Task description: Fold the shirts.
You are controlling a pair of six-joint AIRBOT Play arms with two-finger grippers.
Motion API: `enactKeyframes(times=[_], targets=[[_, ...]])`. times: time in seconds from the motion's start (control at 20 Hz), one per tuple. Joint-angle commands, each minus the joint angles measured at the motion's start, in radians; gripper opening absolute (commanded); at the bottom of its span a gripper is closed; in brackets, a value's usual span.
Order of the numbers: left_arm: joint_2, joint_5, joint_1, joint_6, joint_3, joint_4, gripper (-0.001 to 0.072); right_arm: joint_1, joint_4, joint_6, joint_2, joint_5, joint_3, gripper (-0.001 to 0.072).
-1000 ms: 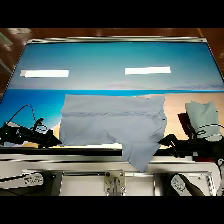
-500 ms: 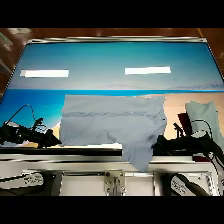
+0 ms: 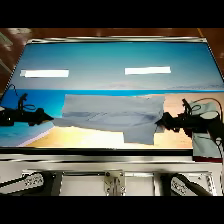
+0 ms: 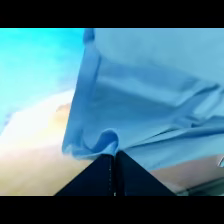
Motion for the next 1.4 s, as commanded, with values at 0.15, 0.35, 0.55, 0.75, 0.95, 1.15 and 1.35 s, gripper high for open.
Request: enactKeyframes(times=[0.15,0.35,0.55,0.75,0.95,1.15,1.35], targets=[[-0.229,0.065,-0.159,-0.160,0.356,-0.028,0.0040,0.082,0.005,0.101,-0.245,-0.085,0.382,0.0064],[-0.417,0.066,-0.230,-0.232,0.575,-0.028,0.0040,0.082,-0.011,0.119,-0.362,-0.121,0.499,0.0064],[-0.530,0.066,-0.251,-0.283,0.705,-0.028,0.0040,0.067,-0.014,0.129,-0.421,-0.204,0.532,0.0064],[-0.578,0.036,-0.253,-0.299,0.714,-0.028,0.0041,0.062,-0.015,0.135,-0.463,-0.218,0.532,0.0065],[-0.597,-0.026,-0.261,-0.299,0.714,-0.028,0.0297,0.068,-0.016,0.134,-0.490,-0.199,0.532,0.0189],[-0.593,-0.159,-0.217,-0.330,0.741,0.011,0.0386,0.007,-0.086,0.075,-0.438,-0.069,0.559,0.0584],[-0.563,-0.287,-0.140,-0.388,0.756,0.058,0.0385,-0.063,-0.327,0.108,-0.415,0.149,0.560,0.0677]])
